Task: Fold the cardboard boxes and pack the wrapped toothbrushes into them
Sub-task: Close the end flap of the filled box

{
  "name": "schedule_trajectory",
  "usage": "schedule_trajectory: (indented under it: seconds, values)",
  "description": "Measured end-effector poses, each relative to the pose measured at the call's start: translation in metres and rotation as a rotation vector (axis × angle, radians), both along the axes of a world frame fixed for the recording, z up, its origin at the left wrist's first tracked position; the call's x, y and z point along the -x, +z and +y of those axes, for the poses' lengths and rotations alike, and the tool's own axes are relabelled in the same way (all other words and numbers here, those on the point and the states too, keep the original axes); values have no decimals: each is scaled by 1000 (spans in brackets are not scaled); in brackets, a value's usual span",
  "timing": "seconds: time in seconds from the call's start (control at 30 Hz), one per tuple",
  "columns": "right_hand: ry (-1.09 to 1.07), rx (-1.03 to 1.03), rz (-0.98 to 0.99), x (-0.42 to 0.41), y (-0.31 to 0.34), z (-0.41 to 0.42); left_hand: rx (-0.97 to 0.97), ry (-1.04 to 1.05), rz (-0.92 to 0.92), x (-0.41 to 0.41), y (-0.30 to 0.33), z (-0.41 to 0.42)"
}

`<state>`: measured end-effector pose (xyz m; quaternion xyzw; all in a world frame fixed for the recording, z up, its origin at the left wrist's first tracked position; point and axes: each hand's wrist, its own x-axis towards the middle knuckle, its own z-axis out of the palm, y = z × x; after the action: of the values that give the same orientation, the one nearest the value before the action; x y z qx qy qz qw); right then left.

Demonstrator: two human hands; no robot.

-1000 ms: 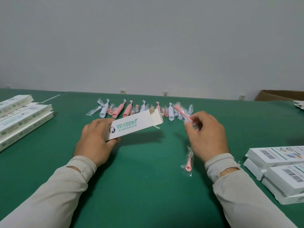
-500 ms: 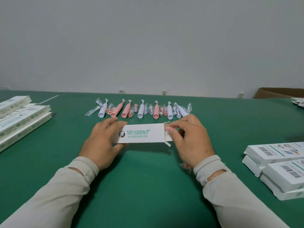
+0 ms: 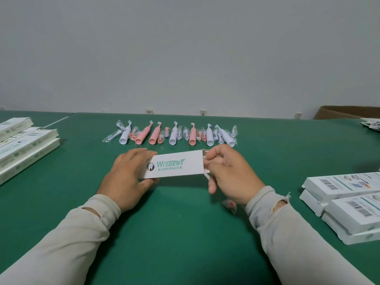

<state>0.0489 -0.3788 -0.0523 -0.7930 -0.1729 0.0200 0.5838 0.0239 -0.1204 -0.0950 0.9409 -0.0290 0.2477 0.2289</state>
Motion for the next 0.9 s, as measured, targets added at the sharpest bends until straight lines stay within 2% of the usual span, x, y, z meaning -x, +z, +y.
schedule_trajectory:
  seconds: [0.07,0.13,0.17,0.3,0.53,0.77,0.83,0.9]
  values:
    - [-215,-4,-113,-7,5,-14,23,20,-1,-2,-1,0]
    - [-432,187,-273,-14,10,-34,45,37,-1,-3,-1,2]
    - [-478,317,-281,-17,11,-45,51,47,-1,-3,-1,3]
    - [-377,739,-34,-20,10,-61,72,77,-10,-2,-2,6]
    - [-216,1036,38,-10,3,-41,73,71,-1,-2,-1,5]
    - [-214,943,18,-19,-5,-33,66,46,6,-2,-1,3]
    - [-249,728,-43,-19,-7,-32,60,50,3,-2,-1,3]
    - [-271,350,-131,-15,-4,-29,53,52,-1,-1,0,3]
